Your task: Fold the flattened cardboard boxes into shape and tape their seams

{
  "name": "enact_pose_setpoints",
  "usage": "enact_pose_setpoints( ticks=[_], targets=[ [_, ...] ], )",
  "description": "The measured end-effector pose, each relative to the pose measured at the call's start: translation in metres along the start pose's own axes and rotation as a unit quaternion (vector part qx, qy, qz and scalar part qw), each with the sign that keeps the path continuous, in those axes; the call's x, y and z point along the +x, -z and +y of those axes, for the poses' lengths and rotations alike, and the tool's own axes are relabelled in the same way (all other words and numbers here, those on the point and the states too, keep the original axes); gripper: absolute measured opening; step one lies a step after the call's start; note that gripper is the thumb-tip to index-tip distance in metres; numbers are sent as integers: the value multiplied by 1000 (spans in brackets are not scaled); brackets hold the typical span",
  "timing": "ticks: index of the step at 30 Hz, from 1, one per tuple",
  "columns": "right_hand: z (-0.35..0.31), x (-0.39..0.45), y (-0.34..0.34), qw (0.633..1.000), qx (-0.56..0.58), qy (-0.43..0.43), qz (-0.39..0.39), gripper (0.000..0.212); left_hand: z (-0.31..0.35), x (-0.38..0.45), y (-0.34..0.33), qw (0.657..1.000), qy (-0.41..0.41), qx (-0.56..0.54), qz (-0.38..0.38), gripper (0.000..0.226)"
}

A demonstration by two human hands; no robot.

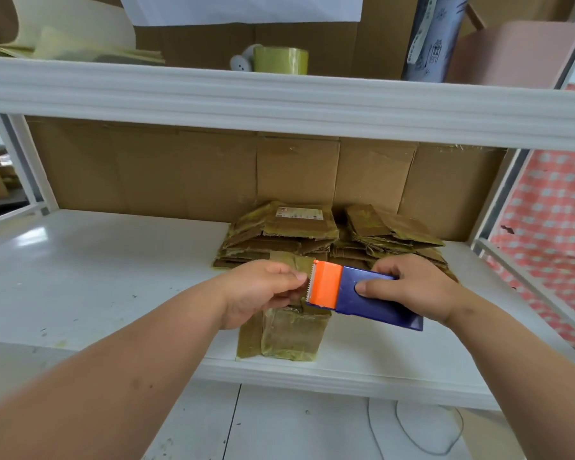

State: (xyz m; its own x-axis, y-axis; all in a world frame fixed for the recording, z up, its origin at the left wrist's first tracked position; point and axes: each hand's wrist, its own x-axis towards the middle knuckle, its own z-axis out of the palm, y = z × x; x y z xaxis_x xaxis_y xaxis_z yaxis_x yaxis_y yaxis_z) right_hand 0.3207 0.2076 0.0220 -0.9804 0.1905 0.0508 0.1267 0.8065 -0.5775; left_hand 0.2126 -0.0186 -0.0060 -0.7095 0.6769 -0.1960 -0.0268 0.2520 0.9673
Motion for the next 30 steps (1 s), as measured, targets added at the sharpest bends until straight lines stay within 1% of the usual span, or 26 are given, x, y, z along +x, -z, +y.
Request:
enact_pose_setpoints(
  ticks=[4,9,11,14,19,21,23,24,27,30],
  targets=[
    [-4,3,4,999,28,22,-5,48,0,-2,4,998,8,-57,-16,9],
    [-8,4,4,999,39,30,-20,44,4,-5,3,992,20,-122,-25,8],
    [-7,4,3,998,44,34,-17,43,4,-5,3,993,14,-115,-36,9],
    [-6,2,2,998,53,38,-19,42,2,-4,2,994,5,-97,-42,17],
    [-8,2,1,998,51,43,-21,44,2,-3,1,996,15,-87,-18,19],
    [-7,3,0,998,48,42,-20,46,2,-3,3,995,23,-101,-15,22],
    [-6,2,-1,998,47,39,-21,47,3,-4,4,991,40,-126,-13,31],
    [-7,2,-1,998,47,38,-22,47,4,-4,3,991,43,-128,-10,32],
    [-9,3,0,998,41,42,-22,46,6,-5,0,995,36,-94,7,16],
    [-10,4,1,998,18,50,-19,43,5,-3,-1,998,35,-54,29,12]
  ],
)
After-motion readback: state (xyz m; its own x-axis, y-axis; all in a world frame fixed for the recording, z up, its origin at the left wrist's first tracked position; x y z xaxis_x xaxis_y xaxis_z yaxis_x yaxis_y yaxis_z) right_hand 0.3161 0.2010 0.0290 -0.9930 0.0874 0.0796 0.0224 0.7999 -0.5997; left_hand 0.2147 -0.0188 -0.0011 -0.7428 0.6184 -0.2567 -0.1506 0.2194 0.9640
